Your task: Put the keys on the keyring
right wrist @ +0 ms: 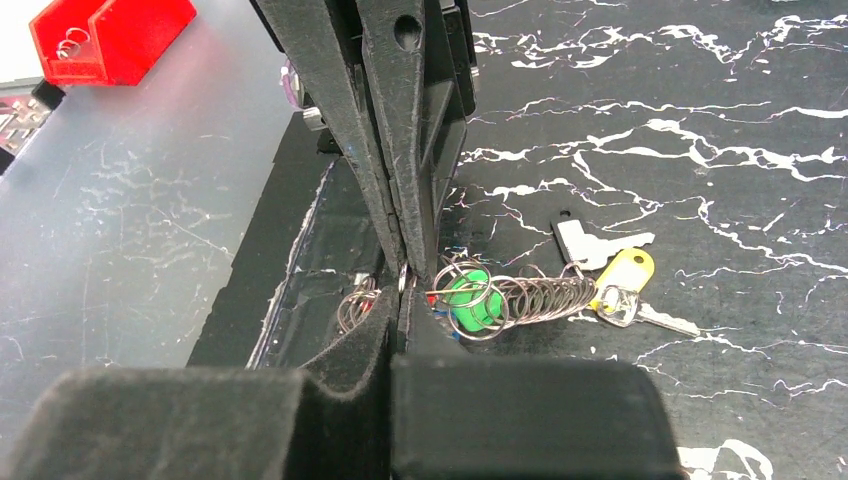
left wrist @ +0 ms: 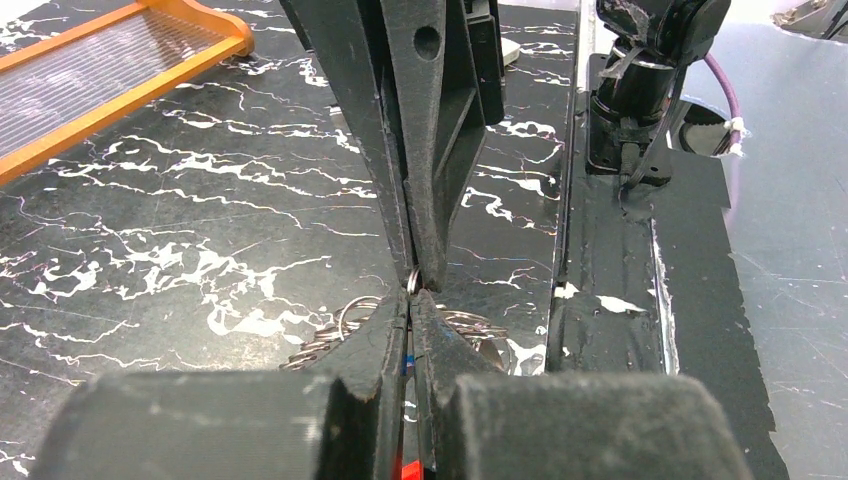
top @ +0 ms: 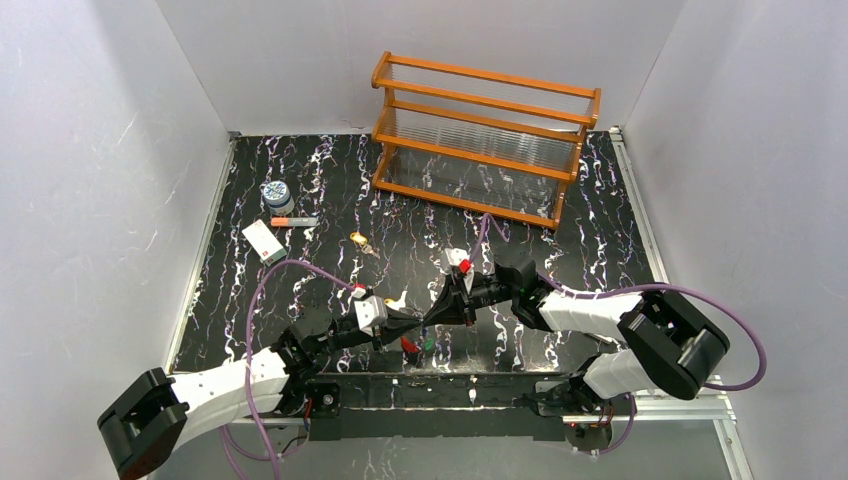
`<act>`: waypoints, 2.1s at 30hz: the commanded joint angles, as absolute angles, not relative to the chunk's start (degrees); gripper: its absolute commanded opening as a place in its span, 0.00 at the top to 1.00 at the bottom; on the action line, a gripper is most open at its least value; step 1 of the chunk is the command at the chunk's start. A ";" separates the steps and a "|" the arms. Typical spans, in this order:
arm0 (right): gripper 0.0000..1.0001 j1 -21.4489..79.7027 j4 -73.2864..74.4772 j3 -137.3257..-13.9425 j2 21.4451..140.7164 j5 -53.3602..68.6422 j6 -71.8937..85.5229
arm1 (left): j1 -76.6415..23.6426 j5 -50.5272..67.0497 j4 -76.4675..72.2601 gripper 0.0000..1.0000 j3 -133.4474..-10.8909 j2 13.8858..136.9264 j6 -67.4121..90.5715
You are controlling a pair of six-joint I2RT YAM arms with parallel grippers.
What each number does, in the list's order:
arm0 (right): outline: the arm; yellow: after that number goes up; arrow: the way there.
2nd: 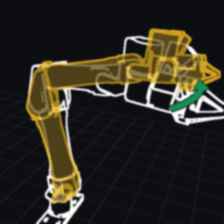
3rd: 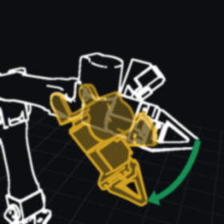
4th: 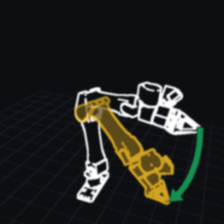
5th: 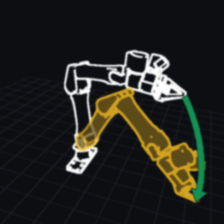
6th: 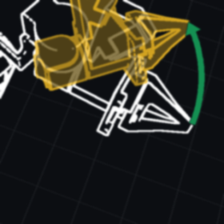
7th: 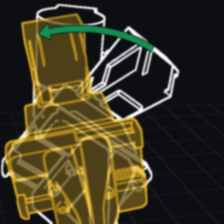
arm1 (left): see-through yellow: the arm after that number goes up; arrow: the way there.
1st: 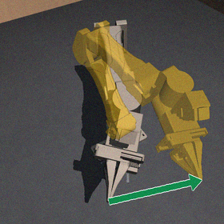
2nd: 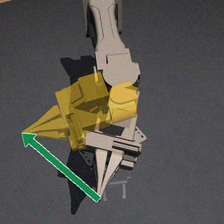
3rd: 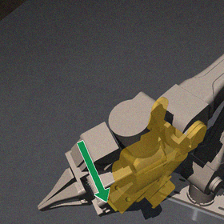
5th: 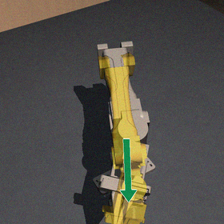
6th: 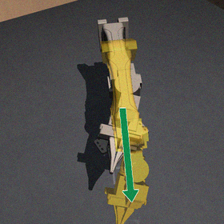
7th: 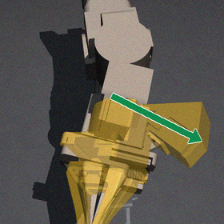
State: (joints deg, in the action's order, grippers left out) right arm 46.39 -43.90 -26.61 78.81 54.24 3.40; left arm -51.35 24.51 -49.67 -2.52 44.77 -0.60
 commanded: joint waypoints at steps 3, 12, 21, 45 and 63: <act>0.99 46.67 -44.56 -28.00 76.87 53.53 2.40 | -51.61 25.25 -52.47 1.00 -4.34 43.57 -0.41; 0.99 46.72 -24.21 -30.97 73.25 47.60 -7.31 | -51.61 22.62 -52.10 0.62 -3.69 43.21 -1.49; 0.99 48.69 -3.60 -38.22 75.11 38.53 -15.09 | -51.59 21.24 -44.31 0.59 -6.57 45.75 -5.83; 0.99 53.44 -1.30 -43.86 77.57 38.75 -13.77 | -51.68 28.84 -31.49 0.70 -13.95 54.93 -13.10; 0.97 53.61 -3.83 -42.95 75.84 39.47 -13.08 | -51.95 28.55 -33.84 1.00 -13.77 57.72 -11.28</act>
